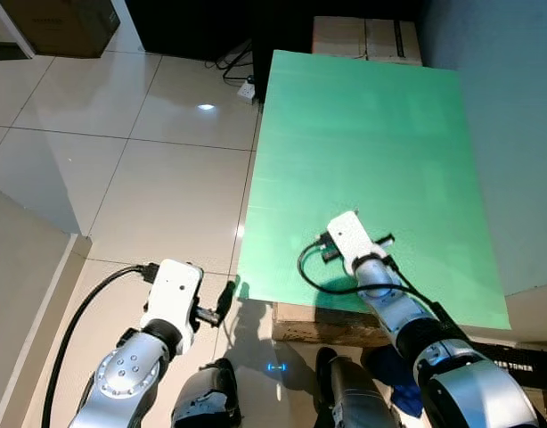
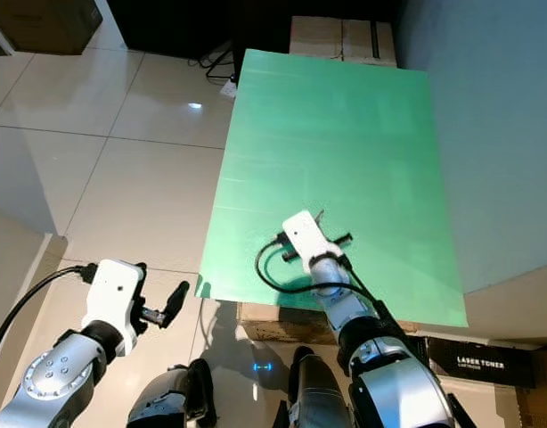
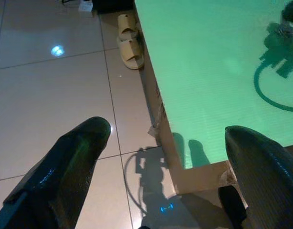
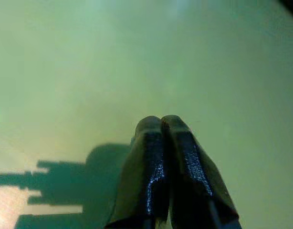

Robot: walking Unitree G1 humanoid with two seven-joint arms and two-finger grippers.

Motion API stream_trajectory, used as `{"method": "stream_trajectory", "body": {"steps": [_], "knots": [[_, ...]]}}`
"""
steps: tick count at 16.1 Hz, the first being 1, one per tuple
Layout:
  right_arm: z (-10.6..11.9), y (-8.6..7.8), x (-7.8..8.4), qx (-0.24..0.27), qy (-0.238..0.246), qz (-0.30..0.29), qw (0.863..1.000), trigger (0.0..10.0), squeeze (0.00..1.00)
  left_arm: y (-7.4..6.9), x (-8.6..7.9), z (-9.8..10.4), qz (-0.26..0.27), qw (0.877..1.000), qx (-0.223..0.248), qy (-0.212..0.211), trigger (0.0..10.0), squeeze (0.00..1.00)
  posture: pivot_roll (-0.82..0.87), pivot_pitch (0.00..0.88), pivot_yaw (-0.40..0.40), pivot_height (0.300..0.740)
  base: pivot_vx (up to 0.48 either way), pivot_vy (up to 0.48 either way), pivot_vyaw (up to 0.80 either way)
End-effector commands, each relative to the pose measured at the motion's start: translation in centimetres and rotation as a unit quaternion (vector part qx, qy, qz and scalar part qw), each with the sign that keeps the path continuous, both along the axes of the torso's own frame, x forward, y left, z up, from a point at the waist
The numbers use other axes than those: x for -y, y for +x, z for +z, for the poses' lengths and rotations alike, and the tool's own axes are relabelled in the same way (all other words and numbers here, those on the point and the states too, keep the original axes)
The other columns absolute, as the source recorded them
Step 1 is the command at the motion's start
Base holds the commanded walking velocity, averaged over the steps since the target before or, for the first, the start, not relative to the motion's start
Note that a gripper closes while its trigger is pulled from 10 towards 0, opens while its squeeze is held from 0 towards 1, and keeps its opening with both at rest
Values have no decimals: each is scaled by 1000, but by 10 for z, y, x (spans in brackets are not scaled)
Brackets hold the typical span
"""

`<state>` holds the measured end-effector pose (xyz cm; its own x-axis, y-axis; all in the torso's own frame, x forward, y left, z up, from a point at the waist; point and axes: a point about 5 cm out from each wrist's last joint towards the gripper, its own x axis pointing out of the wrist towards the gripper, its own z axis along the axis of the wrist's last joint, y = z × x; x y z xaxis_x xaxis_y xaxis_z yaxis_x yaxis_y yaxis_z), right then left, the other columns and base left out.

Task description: Hang keys on a hook

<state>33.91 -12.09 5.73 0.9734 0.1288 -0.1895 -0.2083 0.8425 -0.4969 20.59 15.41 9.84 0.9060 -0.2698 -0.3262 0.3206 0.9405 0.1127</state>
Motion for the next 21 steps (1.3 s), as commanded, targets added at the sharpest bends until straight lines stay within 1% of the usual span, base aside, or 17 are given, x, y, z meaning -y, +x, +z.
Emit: {"method": "stream_trajectory", "body": {"steps": [1, 4, 5, 6, 7, 9, 13, 17, 21], "knots": [[11, 5, -2, 24, 10, 4, 1000, 0, 0, -2, 0, -4, 1, 1000, -9, 5, 10000, 0, 12, 292, 21, 723, 0, 0, 0], [25, 13, -4, 43, 16, 12, 999, 0, 0, -1, 1, -4, 2, 1000, -8, 4, 10000, 0, 9, 291, 19, 723, 0, 0, 0], [24, 14, -1, 33, 10, -5, 999, 10000, 0, -2, 2, -4, 1, 1000, -9, 3, 10000, 0, 7, 294, 19, 723, 0, 0, 0], [22, 14, 1, 29, 10, -12, 999, 10000, 514, -2, 2, -5, 0, 1000, -9, 3, 10000, 0, 7, 294, 19, 723, 0, 0, 0], [16, 11, 2, 12, 21, -19, 1000, 10000, 1000, -2, 2, -4, 0, 1000, -9, 3, 10000, 0, 12, 298, 20, 723, 0, 0, 0], [3, 4, 3, -16, 22, -25, 999, 10000, 1000, -2, 1, -3, 1, 1000, -9, 4, 10000, 0, 14, 299, 21, 723, 0, 0, 0], [-13, -5, 7, -50, 13, -35, 998, 10000, 1000, -2, 1, -4, 0, 1000, -10, 5, 10000, 0, 18, 304, 23, 723, 0, 0, 0], [-18, -7, 11, -62, 4, -42, 997, 10000, 1000, -3, 0, -4, 0, 1000, -12, 7, 10000, 0, 21, 309, 27, 723, 0, 0, 0], [-22, -10, 9, -69, 6, -38, 997, 10000, 1000, -5, -1, -4, -1, 1000, -13, 8, 10000, 0, 27, 315, 31, 723, 0, 0, 0]]}}
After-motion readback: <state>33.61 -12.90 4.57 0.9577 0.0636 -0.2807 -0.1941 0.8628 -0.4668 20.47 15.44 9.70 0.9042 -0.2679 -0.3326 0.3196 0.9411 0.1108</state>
